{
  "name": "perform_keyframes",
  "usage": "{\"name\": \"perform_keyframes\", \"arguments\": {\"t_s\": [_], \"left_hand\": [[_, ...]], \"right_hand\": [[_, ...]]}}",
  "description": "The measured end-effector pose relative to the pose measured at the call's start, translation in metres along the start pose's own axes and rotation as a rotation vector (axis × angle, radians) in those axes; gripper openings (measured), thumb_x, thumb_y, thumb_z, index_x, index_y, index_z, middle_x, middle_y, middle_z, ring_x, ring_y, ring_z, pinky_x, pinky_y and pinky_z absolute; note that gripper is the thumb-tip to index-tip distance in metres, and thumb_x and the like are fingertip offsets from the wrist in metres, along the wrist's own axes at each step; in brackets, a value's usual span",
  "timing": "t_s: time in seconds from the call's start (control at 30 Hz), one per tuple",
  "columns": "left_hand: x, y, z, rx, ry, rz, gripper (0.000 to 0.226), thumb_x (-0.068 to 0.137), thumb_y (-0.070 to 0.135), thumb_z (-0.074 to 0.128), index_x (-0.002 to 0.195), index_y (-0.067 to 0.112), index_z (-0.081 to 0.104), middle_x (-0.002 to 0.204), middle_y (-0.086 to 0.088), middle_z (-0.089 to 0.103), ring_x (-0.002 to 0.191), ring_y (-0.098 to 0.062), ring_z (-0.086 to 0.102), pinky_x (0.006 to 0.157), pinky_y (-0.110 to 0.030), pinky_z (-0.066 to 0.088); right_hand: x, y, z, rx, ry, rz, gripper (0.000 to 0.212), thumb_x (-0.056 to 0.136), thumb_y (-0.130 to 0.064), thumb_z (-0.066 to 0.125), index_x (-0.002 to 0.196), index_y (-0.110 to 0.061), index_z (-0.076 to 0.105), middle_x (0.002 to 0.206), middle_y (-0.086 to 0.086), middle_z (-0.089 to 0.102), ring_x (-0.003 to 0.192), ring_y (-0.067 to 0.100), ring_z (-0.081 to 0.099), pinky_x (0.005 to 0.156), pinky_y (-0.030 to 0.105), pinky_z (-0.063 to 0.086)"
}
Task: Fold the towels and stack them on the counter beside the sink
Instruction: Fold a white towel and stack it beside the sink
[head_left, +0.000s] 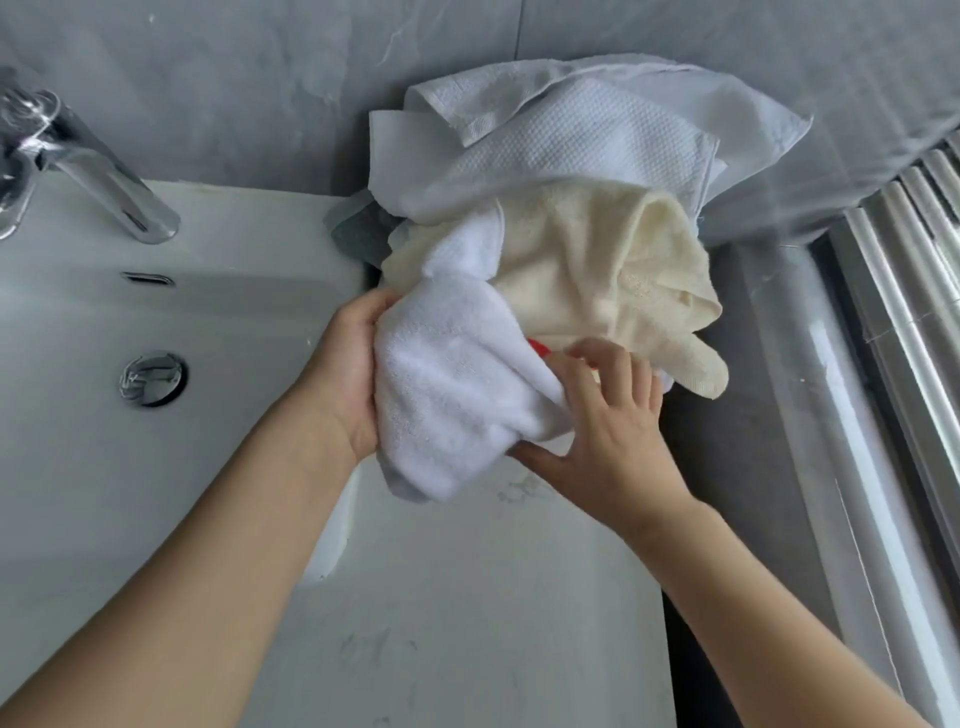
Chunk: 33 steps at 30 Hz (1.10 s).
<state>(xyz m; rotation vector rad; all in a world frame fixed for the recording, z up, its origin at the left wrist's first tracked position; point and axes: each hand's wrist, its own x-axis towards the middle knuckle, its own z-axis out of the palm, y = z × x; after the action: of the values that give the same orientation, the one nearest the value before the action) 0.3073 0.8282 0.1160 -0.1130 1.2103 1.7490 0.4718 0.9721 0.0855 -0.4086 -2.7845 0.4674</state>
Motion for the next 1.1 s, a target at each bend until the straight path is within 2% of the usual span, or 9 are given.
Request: {"name": "perform_keyframes", "arguments": {"t_s": [0.07,0.2,0.3,0.47,0.63,0.77,0.87,0.97,1.1], "left_hand": [[-0.004,-0.007,0.003,-0.006,-0.063,-0.071,0.038,0.083,0.03,0.054,0.047,0.02,0.06,0.048,0.002,0.056,0.046,-0.013,0.059,0.044,-0.018,0.046],[-0.009,-0.017,-0.003,-0.007,-0.065,-0.146,0.029,0.077,0.027,0.056,0.049,0.021,0.053,0.047,0.003,0.049,0.045,-0.014,0.052,0.045,-0.018,0.043],[-0.01,-0.018,-0.013,0.035,-0.045,-0.188,0.015,0.076,0.03,0.058,0.064,0.021,0.054,0.059,0.0,0.052,0.058,-0.02,0.054,0.055,-0.024,0.045],[-0.013,-0.016,-0.019,0.163,-0.137,-0.146,0.018,0.072,0.032,0.064,0.058,0.021,0.063,0.057,0.002,0.058,0.055,-0.013,0.059,0.053,-0.019,0.049],[-0.014,-0.027,-0.032,0.445,-0.209,-0.127,0.035,0.067,0.016,0.059,0.1,0.018,0.072,0.095,-0.006,0.069,0.085,-0.017,0.064,0.072,-0.027,0.049],[-0.023,-0.039,-0.038,0.557,-0.111,-0.095,0.052,0.056,0.008,0.053,0.099,0.033,0.071,0.093,-0.003,0.07,0.085,-0.02,0.063,0.069,-0.03,0.046],[-0.027,-0.048,-0.039,0.868,0.115,0.087,0.048,0.053,0.017,0.048,0.093,0.039,0.064,0.09,0.005,0.069,0.089,-0.023,0.063,0.075,-0.036,0.046],[-0.04,-0.059,-0.037,1.232,0.311,0.556,0.039,0.063,0.028,0.047,0.1,0.032,0.056,0.089,0.006,0.067,0.081,-0.023,0.059,0.065,-0.035,0.047],[-0.053,-0.098,-0.046,1.656,0.03,0.968,0.049,0.071,0.024,0.045,0.116,0.01,0.056,0.092,-0.012,0.062,0.078,-0.035,0.058,0.064,-0.038,0.05]], "right_hand": [[-0.003,0.0,0.009,0.152,-0.008,0.086,0.024,0.076,-0.026,0.072,0.092,-0.025,0.055,0.087,-0.011,0.054,0.082,0.011,0.052,0.074,0.022,0.036],[0.007,0.003,0.007,0.541,-0.134,0.33,0.033,0.079,-0.008,0.057,0.059,-0.027,0.037,0.057,-0.013,0.041,0.052,0.003,0.038,0.052,0.016,0.031],[0.002,-0.001,-0.008,0.715,-0.22,0.416,0.011,0.075,-0.025,0.054,0.068,-0.034,0.054,0.063,-0.017,0.058,0.055,-0.002,0.051,0.048,0.017,0.043],[-0.004,-0.004,-0.014,0.647,-0.449,0.526,0.045,0.064,-0.043,0.06,0.109,-0.037,0.055,0.102,-0.014,0.065,0.096,0.007,0.063,0.079,0.033,0.055],[-0.014,-0.005,-0.016,0.452,-0.65,0.555,0.039,0.065,-0.04,0.066,0.101,-0.033,0.053,0.08,-0.012,0.063,0.068,0.011,0.061,0.053,0.023,0.048],[-0.017,-0.006,-0.014,0.452,-0.81,0.578,0.021,0.072,-0.022,0.068,0.09,-0.016,0.059,0.072,-0.001,0.063,0.062,0.015,0.058,0.054,0.025,0.048],[-0.025,-0.01,-0.009,0.264,-1.025,0.501,0.025,0.077,-0.023,0.069,0.099,-0.015,0.063,0.087,0.002,0.066,0.081,0.021,0.062,0.076,0.032,0.053],[-0.032,-0.021,0.0,0.29,-1.167,0.498,0.034,0.08,-0.022,0.062,0.113,-0.022,0.061,0.099,0.001,0.066,0.089,0.018,0.061,0.084,0.035,0.052],[-0.04,-0.027,0.025,0.204,-1.298,0.44,0.021,0.087,-0.013,0.052,0.106,-0.009,0.06,0.09,0.004,0.06,0.075,0.016,0.052,0.067,0.026,0.042]]}}
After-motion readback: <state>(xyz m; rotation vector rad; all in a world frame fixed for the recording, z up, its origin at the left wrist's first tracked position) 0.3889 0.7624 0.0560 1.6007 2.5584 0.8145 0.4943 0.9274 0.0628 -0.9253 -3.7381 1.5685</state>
